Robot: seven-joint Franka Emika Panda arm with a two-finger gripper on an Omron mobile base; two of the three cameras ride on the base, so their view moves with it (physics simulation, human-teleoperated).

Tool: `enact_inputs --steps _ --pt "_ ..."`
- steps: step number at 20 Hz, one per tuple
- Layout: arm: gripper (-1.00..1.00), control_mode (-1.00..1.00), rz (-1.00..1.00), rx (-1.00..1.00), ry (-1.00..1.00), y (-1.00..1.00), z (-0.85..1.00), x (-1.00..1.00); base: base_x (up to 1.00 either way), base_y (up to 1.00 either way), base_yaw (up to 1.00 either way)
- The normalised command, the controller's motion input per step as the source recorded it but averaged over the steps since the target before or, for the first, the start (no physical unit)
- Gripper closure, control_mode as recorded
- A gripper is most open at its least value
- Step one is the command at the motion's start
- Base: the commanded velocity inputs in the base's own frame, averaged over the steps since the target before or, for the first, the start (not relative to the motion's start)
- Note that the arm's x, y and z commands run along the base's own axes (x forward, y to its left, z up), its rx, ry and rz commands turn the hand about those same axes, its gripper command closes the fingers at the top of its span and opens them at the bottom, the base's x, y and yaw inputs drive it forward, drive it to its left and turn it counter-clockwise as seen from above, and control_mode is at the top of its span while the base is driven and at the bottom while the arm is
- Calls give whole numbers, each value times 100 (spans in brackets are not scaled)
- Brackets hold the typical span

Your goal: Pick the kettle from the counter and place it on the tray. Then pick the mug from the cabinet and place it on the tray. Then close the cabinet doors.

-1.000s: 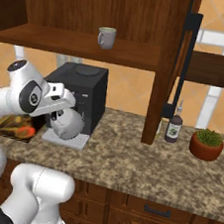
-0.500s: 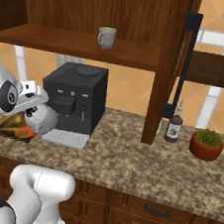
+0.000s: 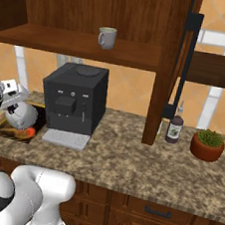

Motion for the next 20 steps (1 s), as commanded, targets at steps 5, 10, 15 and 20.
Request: enact_inputs --steps 5,10,15,20 --pt "100 -100 6 0 4 55 -9 64 0 0 0" --pt "100 -100 0 1 4 11 -21 65 0 0 0" --pt "100 -100 -2 -1 1 12 -31 28 0 0 0" --pt "100 -100 -2 0 0 17 -20 31 0 0 0"
